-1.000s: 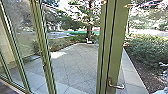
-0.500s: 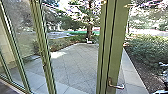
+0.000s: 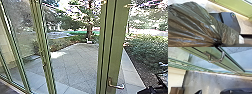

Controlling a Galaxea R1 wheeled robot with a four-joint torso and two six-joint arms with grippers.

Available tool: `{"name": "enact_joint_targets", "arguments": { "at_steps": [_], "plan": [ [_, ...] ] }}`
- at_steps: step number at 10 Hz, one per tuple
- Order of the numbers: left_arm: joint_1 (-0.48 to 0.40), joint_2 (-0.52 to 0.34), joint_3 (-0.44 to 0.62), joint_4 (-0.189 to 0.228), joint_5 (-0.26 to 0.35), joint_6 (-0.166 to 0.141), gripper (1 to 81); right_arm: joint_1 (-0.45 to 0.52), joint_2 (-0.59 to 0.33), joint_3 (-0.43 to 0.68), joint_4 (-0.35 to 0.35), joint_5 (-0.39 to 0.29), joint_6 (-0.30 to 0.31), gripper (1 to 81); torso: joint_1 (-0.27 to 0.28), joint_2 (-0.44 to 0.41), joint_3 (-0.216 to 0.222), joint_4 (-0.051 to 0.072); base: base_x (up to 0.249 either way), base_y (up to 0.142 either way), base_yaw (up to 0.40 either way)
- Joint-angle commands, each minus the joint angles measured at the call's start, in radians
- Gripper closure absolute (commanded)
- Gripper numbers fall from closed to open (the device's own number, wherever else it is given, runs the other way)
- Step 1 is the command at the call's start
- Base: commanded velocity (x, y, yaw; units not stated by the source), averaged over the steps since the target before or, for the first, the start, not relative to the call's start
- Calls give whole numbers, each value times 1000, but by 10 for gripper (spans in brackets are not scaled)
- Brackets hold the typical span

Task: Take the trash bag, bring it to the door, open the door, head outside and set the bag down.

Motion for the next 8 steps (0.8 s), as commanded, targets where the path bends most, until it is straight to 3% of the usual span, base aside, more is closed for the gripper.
{"name": "enact_joint_targets", "arguments": {
  "at_steps": [1,4,8],
  "plan": [
    [-54,-1,8,-5,59,0,811,100,22,-39,25,-15,58,10,0,0,0,0,0,0,0],
    [-54,8,-17,-7,59,-1,811,95,112,-126,25,-9,149,10,0,0,0,0,0,0,0],
    [-54,14,-29,-5,60,-4,811,81,209,-237,17,-17,212,10,0,0,0,0,0,0,0]
  ]
}}
